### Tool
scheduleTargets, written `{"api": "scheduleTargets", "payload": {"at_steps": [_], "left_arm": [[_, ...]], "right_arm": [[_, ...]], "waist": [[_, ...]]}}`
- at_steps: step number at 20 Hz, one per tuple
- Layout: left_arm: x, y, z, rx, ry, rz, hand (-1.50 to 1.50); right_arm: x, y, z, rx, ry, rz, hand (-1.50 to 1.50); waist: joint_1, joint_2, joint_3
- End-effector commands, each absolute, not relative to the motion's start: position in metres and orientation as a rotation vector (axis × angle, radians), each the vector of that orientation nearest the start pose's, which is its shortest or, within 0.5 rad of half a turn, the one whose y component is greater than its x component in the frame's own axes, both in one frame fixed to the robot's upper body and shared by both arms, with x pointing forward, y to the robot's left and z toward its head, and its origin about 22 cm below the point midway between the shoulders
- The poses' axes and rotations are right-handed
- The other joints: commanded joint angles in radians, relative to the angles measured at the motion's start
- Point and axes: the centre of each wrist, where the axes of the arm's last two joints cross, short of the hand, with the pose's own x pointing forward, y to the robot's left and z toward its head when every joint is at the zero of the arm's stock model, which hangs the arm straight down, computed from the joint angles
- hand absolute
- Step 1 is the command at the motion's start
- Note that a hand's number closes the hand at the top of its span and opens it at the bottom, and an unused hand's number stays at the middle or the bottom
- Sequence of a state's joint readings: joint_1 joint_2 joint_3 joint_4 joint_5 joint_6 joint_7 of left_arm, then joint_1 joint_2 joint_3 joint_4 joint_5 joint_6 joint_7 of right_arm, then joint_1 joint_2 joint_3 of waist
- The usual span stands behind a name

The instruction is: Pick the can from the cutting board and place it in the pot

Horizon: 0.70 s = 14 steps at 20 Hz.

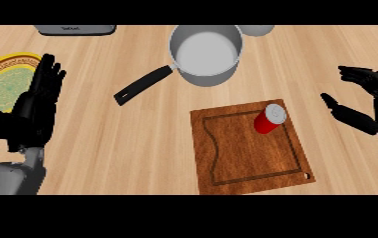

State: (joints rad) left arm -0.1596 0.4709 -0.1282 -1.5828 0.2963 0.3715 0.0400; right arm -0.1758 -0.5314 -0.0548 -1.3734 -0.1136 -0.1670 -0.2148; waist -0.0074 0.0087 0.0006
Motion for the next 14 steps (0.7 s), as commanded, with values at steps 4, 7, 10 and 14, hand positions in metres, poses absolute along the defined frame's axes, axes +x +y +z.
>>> {"api": "scheduleTargets", "payload": {"at_steps": [4,7,10,14], "left_arm": [[0.286,0.286,0.086,0.205,-1.619,0.061,0.0],[0.295,0.28,0.094,0.208,-1.612,0.084,0.0],[0.284,0.285,0.099,0.223,-1.627,0.076,0.0],[0.276,0.282,0.082,0.206,-1.607,0.068,0.0]], "right_arm": [[0.266,-0.392,0.023,-0.592,-1.967,0.218,-1.5],[0.263,-0.393,0.08,-0.588,-1.929,0.33,-1.5],[0.27,-0.382,0.092,-0.544,-1.777,0.471,-1.5],[0.282,-0.351,0.125,-0.521,-1.575,0.724,-1.5]], "waist": [[0.008,-0.008,0.0],[-0.003,-0.01,-0.001],[0.006,-0.011,-0.001],[0.025,-0.013,-0.005]]}}
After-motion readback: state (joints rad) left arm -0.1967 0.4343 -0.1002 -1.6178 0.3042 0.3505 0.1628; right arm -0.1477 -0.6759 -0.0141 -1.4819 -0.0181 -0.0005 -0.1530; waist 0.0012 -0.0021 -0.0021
